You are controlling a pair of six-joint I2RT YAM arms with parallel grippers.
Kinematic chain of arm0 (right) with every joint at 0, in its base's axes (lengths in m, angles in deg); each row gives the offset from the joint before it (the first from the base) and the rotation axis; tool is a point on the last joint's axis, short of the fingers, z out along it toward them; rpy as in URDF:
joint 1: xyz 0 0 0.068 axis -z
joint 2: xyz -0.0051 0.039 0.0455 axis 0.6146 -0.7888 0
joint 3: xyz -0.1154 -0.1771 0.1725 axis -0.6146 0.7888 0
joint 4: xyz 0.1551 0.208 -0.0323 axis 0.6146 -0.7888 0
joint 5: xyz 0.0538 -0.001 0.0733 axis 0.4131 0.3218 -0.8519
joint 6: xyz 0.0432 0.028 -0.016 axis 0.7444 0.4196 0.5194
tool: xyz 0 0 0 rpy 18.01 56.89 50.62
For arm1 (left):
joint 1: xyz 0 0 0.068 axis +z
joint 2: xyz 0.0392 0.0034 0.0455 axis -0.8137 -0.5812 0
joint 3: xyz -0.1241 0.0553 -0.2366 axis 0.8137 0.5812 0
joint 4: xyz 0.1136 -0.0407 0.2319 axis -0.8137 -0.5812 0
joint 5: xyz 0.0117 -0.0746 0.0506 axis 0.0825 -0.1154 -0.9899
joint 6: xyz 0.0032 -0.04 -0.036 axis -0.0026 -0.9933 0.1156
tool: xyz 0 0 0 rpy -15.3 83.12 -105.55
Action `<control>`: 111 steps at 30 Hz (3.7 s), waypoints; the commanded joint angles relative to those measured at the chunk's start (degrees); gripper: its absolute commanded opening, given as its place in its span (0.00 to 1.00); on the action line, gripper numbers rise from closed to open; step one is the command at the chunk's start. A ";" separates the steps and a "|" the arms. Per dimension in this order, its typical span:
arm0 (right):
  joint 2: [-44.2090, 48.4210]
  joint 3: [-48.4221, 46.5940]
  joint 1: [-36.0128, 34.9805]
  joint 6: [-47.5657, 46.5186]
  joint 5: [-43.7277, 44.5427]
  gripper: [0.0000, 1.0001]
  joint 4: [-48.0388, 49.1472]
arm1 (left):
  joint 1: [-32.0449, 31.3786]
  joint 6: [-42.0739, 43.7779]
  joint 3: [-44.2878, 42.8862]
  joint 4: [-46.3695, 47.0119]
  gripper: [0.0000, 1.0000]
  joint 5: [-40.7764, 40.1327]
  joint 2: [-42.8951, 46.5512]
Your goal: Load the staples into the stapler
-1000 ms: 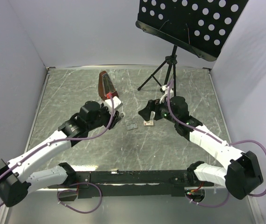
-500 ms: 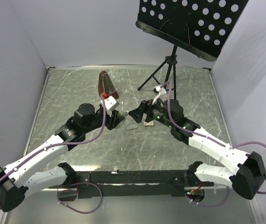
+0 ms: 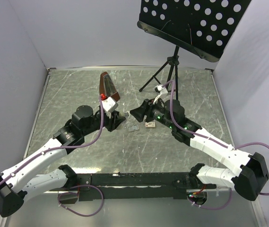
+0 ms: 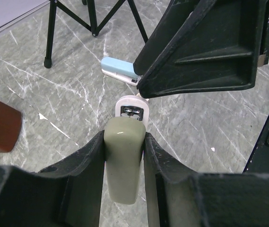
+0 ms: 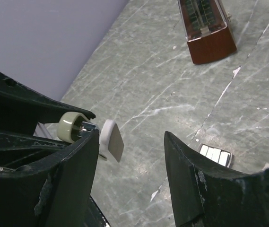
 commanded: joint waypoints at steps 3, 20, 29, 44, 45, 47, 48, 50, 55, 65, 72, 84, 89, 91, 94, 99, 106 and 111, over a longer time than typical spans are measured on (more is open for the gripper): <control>-0.17 -2.57 -0.87 1.33 0.57 0.63 3.04 | -0.08 -1.21 -0.69 4.06 0.01 0.73 0.85; -2.02 -3.80 -1.92 1.25 -1.28 0.57 2.07 | -0.08 -1.48 -0.86 3.89 0.01 -0.15 0.68; -3.25 -2.66 -2.37 3.09 -0.14 0.52 2.33 | -0.08 -2.00 -0.42 4.77 0.01 0.47 1.47; -6.24 -1.08 -2.37 7.21 -0.85 0.22 6.28 | -0.08 -2.18 -0.16 4.94 0.01 0.73 3.22; -5.89 -0.73 -2.19 7.57 -0.23 0.18 6.46 | -0.08 -2.18 -0.16 4.94 0.01 0.47 3.49; -4.49 0.06 -1.15 9.40 0.30 0.07 6.46 | -0.08 -2.44 -0.07 4.68 0.01 -0.85 4.53; -3.87 0.42 -0.53 10.46 0.13 0.02 6.29 | -0.08 -2.44 -0.07 4.51 0.01 -1.37 4.98; -1.68 1.73 0.70 12.92 -0.49 0.00 6.38 | -0.08 -2.53 -0.42 3.28 0.01 -4.44 6.64; 3.42 4.37 5.45 16.71 -1.98 0.00 7.08 | -0.08 -3.58 0.37 2.92 0.01 -8.93 11.74; 12.48 8.41 15.21 24.26 -7.26 0.00 11.73 | -0.08 -15.17 9.06 6.43 0.02 -11.13 21.67; 16.61 12.63 18.11 30.86 -8.31 0.00 17.62 | -0.08 -27.11 17.14 12.85 0.04 -12.88 24.40; 13.55 15.62 18.03 27.44 -6.65 0.00 16.74 | -0.08 -31.70 16.54 15.13 0.80 -10.52 24.06; 12.14 16.94 18.02 26.74 -4.98 0.00 16.49 | -0.16 -33.64 14.62 16.02 0.90 -7.36 21.42; 11.26 16.24 17.59 24.55 -4.89 0.00 15.09 | -0.25 -31.02 12.60 11.20 0.91 -8.75 20.20; 10.55 15.80 16.53 21.91 -3.22 0.00 13.50 | -0.25 -26.10 6.19 -0.21 0.89 -13.48 18.26; 8.80 16.24 14.95 20.85 -1.99 0.00 14.11 | -0.34 -23.97 -4.89 -12.53 0.87 -17.47 11.76; 5.19 14.05 12.23 17.86 -1.81 0.00 13.23 | -0.52 -16.25 -15.78 -21.76 0.81 -11.84 -0.98; 2.73 12.99 10.65 17.85 -2.60 0.00 13.49 | -1.04 -8.52 -23.61 -29.76 0.67 -8.33 -10.37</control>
